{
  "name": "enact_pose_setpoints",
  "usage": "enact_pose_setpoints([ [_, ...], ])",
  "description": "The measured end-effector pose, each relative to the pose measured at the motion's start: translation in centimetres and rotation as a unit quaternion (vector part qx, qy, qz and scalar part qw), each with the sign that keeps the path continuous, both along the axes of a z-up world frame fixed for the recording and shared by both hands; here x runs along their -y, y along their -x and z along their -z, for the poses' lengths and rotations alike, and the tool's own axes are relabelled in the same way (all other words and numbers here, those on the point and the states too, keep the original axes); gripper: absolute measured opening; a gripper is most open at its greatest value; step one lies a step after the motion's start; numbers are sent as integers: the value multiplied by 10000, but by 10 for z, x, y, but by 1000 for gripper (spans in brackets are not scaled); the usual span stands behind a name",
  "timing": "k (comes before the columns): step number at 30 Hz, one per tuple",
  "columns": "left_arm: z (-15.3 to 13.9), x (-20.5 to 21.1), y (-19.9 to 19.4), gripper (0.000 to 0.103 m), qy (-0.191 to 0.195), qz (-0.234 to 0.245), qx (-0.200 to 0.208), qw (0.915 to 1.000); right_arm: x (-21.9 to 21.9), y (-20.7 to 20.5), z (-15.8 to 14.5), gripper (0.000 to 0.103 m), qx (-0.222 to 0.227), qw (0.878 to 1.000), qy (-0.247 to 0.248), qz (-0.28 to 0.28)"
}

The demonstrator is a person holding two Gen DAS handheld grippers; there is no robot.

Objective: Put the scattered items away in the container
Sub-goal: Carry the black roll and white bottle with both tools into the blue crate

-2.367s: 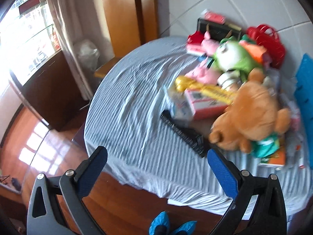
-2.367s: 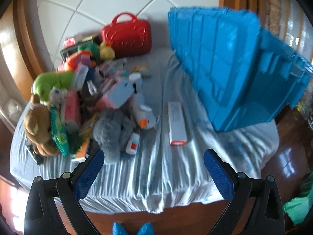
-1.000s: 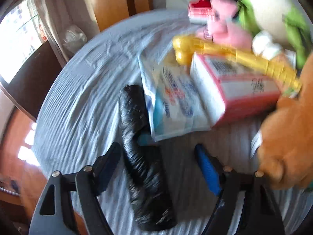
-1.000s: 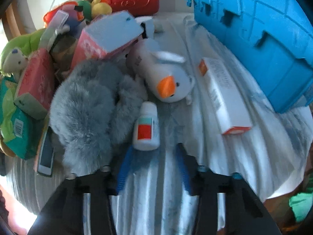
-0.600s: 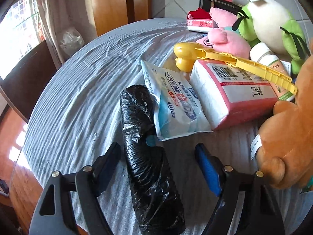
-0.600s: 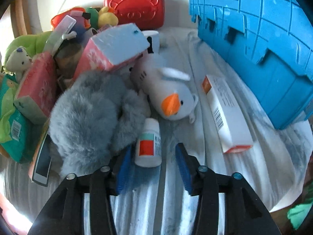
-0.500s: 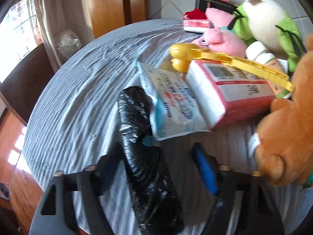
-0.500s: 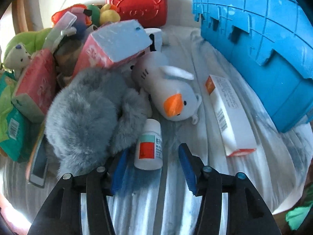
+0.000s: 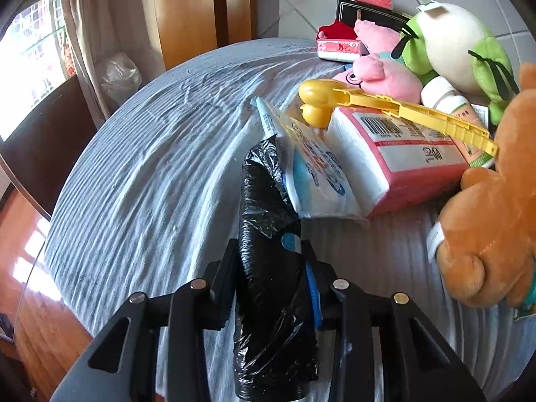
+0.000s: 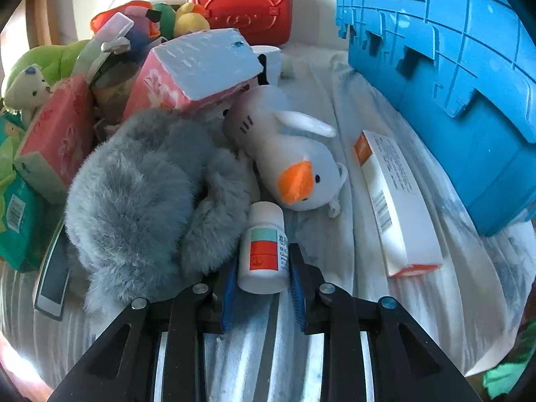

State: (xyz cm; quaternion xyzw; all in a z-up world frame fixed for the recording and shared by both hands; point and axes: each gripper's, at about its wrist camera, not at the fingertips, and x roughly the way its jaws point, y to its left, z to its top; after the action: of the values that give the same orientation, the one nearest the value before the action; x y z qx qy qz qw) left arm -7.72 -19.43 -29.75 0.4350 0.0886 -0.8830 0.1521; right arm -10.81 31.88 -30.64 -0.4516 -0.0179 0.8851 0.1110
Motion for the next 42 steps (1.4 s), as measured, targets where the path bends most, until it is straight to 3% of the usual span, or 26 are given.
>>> enact_pose_setpoints([
  [4,-12,-7,-20,34,285,-15,-16,9996,-5,-13,-5,27,27,9998,65,182],
  [8,-44,-24,-43,34,585,99,-345,9976,-6,-27,-13,27,-2,9996,144,231],
  [15,-114,-57,-52,34,459,333,-1037,9930,2,-45,-49,27,-386,9988,233,178],
  [19,-156,-97,-52,34,497,661,-1385,9869,13,-55,-91,27,-791,9963,295,-173],
  [21,-172,-119,-48,34,603,745,-1370,9859,18,-54,-113,27,-1020,9944,221,-145],
  [25,-200,-155,-45,34,294,1087,-1365,9842,35,-62,-163,27,-1422,9892,244,-247],
  [34,-254,-236,-65,34,-18,2029,-1719,9640,47,-93,-249,27,-2153,9762,-44,-268],
  [42,-295,-352,-80,34,-90,2489,-2236,9423,-21,-140,-320,27,-2793,9592,-388,-188],
])
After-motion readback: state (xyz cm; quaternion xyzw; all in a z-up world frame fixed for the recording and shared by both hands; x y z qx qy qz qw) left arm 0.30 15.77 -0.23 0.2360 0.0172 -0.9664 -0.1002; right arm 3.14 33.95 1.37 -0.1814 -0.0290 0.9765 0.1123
